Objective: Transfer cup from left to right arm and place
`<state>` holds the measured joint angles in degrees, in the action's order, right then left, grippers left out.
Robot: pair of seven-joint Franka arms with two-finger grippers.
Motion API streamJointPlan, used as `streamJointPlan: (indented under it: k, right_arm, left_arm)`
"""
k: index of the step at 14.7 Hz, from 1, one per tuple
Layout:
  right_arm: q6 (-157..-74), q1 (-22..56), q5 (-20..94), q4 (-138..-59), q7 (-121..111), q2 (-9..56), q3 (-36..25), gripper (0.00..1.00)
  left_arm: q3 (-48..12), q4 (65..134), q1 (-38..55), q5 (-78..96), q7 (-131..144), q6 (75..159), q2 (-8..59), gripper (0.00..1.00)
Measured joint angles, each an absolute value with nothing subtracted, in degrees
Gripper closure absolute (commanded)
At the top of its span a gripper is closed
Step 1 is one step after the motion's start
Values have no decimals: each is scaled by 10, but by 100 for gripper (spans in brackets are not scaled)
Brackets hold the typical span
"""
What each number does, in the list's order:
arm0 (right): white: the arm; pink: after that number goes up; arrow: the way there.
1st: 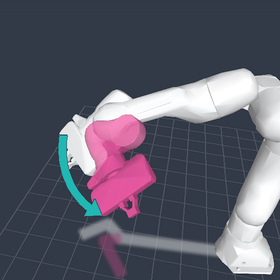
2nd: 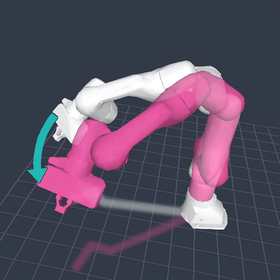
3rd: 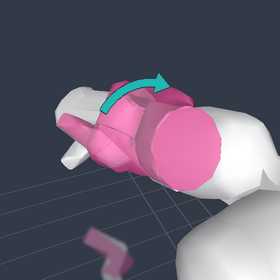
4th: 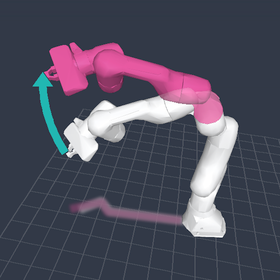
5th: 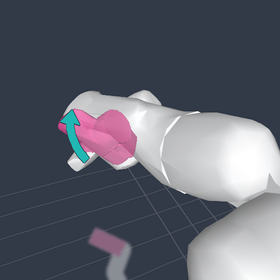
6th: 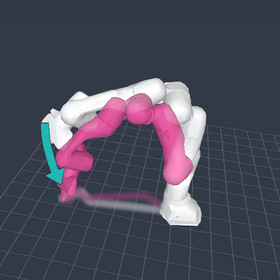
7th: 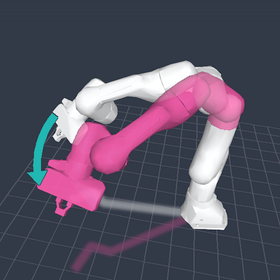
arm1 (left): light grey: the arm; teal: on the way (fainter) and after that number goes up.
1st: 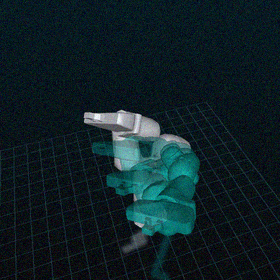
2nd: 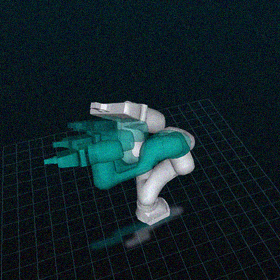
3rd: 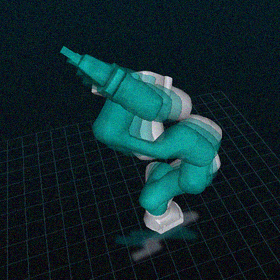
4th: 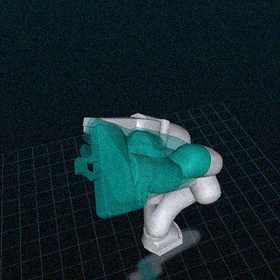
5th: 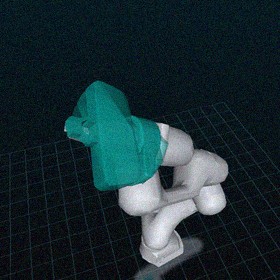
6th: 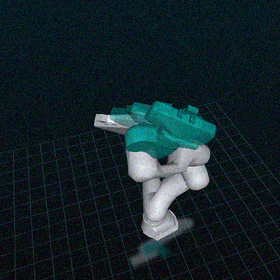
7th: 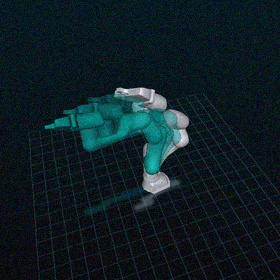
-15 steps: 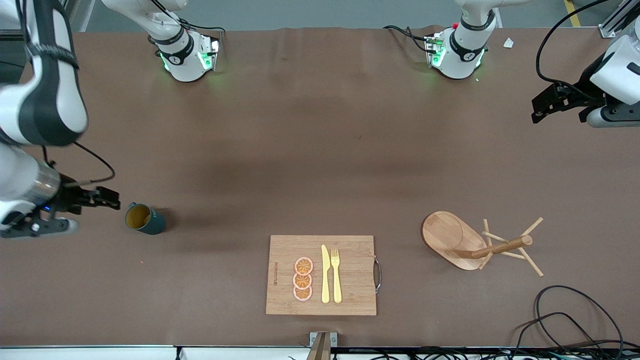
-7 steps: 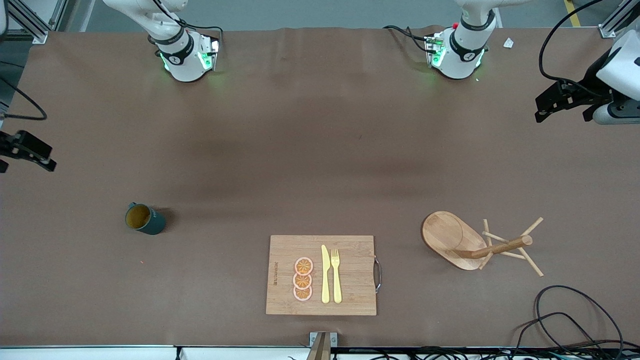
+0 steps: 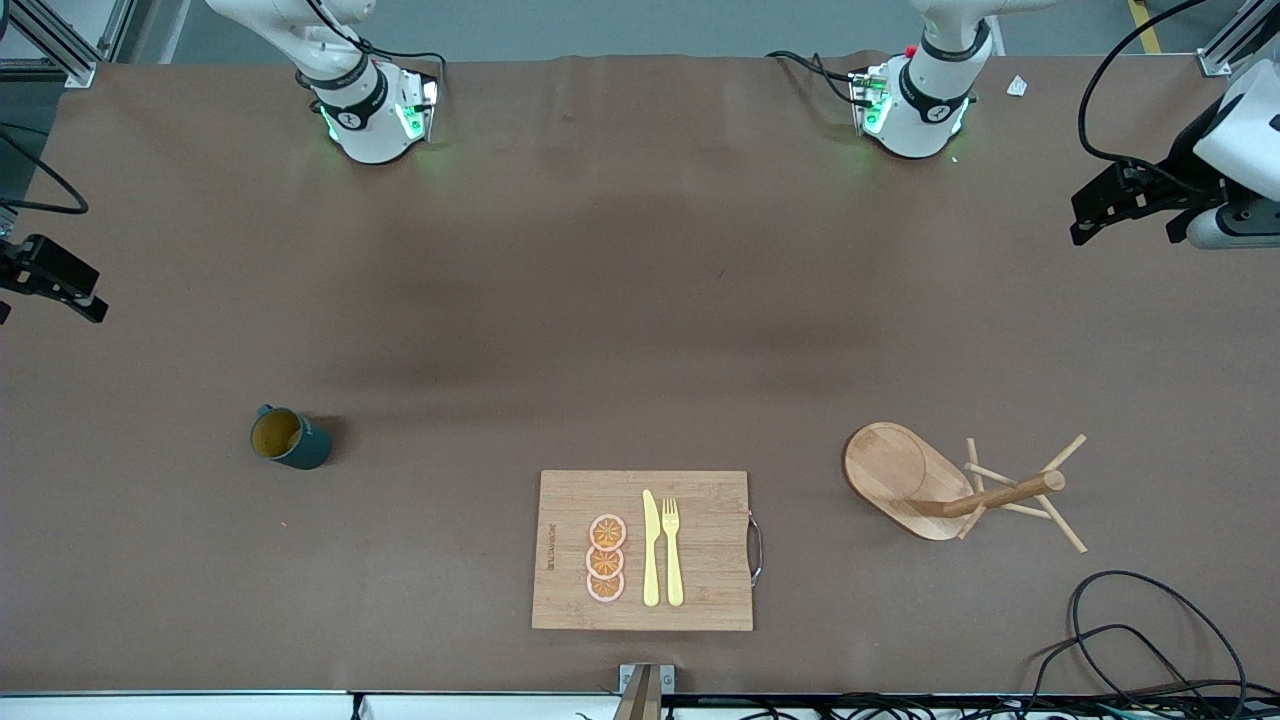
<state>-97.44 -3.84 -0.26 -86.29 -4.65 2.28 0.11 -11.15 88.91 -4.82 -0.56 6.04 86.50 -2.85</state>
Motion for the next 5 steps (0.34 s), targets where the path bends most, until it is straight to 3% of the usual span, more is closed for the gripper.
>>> streamJointPlan:
  k: [5]
  right_arm:
    - [-945, -39, -3, -868, -6, 23, 0, 0]
  left_arm:
    - [-112, 889, -48, -6, 60, 865, -28, 0]
